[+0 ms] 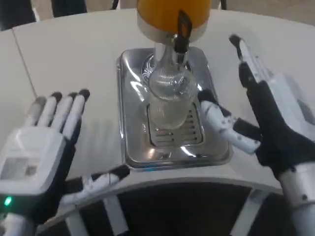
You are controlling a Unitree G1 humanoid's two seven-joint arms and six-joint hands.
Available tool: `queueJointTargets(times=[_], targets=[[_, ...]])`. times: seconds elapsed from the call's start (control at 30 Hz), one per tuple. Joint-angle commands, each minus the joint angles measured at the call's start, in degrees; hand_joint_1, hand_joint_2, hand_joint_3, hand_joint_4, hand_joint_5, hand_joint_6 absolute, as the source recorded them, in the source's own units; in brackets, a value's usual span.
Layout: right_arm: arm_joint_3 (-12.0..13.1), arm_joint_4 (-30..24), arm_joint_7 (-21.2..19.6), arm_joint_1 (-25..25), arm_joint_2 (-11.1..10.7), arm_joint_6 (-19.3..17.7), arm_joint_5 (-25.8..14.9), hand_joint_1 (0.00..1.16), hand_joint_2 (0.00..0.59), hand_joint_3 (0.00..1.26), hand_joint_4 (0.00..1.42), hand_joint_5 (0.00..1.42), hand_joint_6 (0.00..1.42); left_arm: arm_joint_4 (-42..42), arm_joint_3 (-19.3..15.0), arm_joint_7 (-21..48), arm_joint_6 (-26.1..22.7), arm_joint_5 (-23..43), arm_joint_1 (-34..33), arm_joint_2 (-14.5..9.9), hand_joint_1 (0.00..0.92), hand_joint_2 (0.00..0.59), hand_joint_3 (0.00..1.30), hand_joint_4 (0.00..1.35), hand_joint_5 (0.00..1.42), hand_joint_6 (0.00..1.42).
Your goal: Grasp the cup under the faucet to collect the drink, then remove the cup.
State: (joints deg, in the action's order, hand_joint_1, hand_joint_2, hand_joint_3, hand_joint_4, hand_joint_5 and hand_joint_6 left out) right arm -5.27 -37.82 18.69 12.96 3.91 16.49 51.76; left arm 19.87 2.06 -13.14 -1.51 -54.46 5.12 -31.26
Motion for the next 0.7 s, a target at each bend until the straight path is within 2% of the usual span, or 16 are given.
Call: queueJointTargets(times=[0.03,0.1,0.23,0.43,0.63,0.7], targets=[[-0.2,3.4,-2.0,6.7,2.0,4.3,-4.1,0.41,0.443,0.0,0.0,0.0,0.0,5.7,-0.4,1.0,-1.6,-3.3,6.4,2.1,0.0,0.105,0.0,0.0,0.0,0.0],[-0.2,5.1,-3.0,9.0,2.7,5.6,-6.5,0.41,0.443,0.0,0.0,0.0,0.0,7.2,0.0,0.6,-1.7,-4.4,8.2,3.2,0.0,0.107,0.0,0.0,0.0,0.0],[-1.7,7.9,-5.4,12.7,2.3,4.7,-9.8,0.42,0.443,0.0,0.0,0.0,0.0,8.3,0.8,-0.3,-1.4,-5.9,10.2,5.6,0.0,0.127,0.0,0.0,0.0,0.0],[-3.5,9.6,-7.5,13.6,1.0,2.4,-15.0,0.42,0.443,0.0,0.0,0.0,0.0,8.5,1.0,-0.2,-0.5,-5.9,10.7,7.1,0.0,0.13,0.0,0.0,0.0,0.0],[-2.5,10.5,-8.6,13.4,-0.5,1.8,-20.1,0.42,0.443,0.0,0.0,0.0,0.0,8.0,0.4,-0.8,0.1,-5.0,11.0,8.0,0.0,0.132,0.0,0.0,0.0,0.0],[-1.9,10.9,-10.3,14.3,0.2,2.2,-21.6,0.42,0.443,0.0,0.0,0.0,0.0,7.5,0.2,-1.2,0.4,-4.6,10.9,8.1,0.0,0.132,0.0,0.0,0.0,0.0]])
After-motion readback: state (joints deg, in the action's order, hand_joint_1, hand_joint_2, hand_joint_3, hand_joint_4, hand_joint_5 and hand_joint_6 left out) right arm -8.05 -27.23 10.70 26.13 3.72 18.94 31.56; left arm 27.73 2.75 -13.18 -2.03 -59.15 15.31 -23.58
